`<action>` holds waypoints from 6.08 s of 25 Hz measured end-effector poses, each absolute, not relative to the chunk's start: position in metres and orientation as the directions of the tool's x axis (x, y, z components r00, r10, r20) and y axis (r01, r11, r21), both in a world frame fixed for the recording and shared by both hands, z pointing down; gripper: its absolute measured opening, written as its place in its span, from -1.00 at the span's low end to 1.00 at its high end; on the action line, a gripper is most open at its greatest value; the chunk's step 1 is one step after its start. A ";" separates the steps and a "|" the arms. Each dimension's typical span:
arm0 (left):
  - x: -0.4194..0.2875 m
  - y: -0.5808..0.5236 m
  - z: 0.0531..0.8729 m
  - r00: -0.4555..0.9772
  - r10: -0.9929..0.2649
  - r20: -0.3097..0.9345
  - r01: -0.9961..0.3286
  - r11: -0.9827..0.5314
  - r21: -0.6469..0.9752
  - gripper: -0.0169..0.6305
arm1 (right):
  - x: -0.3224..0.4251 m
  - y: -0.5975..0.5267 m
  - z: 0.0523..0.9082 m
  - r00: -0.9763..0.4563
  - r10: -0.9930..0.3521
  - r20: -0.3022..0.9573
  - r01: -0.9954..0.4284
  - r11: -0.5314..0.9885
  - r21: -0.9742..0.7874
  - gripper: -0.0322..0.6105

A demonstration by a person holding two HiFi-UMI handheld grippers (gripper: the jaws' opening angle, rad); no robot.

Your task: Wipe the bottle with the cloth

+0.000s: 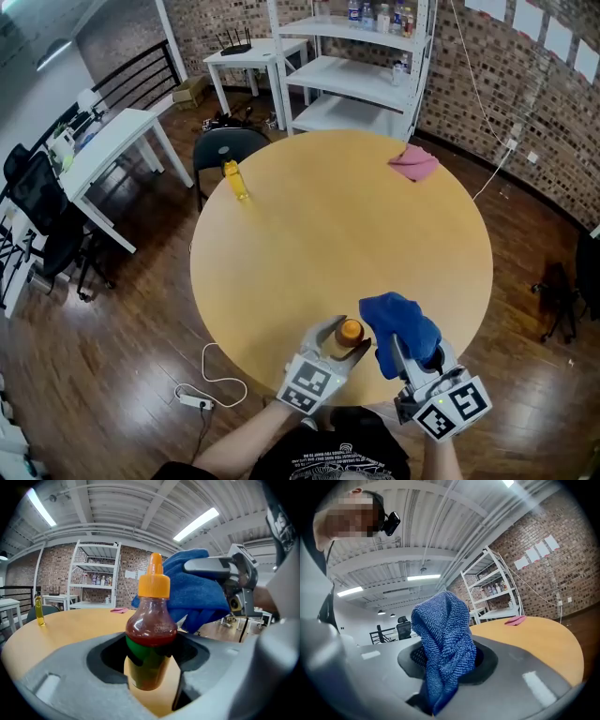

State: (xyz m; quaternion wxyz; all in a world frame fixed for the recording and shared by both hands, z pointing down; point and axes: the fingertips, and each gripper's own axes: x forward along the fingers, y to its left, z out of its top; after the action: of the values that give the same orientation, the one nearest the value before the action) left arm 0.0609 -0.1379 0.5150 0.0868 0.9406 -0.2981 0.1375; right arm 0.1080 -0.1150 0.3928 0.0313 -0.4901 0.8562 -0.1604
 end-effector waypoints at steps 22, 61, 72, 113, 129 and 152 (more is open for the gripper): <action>0.039 -0.156 0.580 0.701 -0.595 0.392 -0.667 -0.742 0.066 -0.09 | 0.110 -0.105 0.436 -0.492 -0.850 0.187 -0.832 0.397 -0.387 -0.56; -0.058 -0.110 0.555 0.663 -0.657 0.359 -0.744 -0.629 0.225 0.07 | -0.023 -0.093 0.434 -0.702 -0.711 0.055 -0.658 0.616 -0.433 -0.57; -0.096 -0.098 0.575 0.610 -0.679 0.408 -0.790 -0.560 0.250 0.06 | -0.027 -0.116 0.525 -0.682 -0.702 0.203 -0.652 0.460 -0.603 -0.57; -0.109 -0.096 0.529 0.618 -0.716 0.324 -0.785 -0.578 0.221 0.06 | -0.034 -0.091 0.550 -0.711 -0.671 0.208 -0.281 0.000 -0.960 -0.57; -0.076 -0.053 0.454 0.727 -0.655 0.206 -0.685 -0.709 0.165 0.06 | 0.006 -0.044 0.409 -0.565 -0.824 0.043 -0.609 0.381 -0.695 -0.57; -0.052 0.020 0.428 0.790 -0.592 0.160 -0.612 -0.777 0.146 -0.73 | 0.030 0.028 0.373 -0.337 -0.938 0.078 -0.882 0.286 -0.374 -0.57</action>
State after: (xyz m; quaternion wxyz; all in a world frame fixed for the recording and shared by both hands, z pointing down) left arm -0.0521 0.0203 0.4275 0.0955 0.9412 -0.3199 0.0523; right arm 0.0295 0.0278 0.3730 0.0784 -0.5703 0.7980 -0.1781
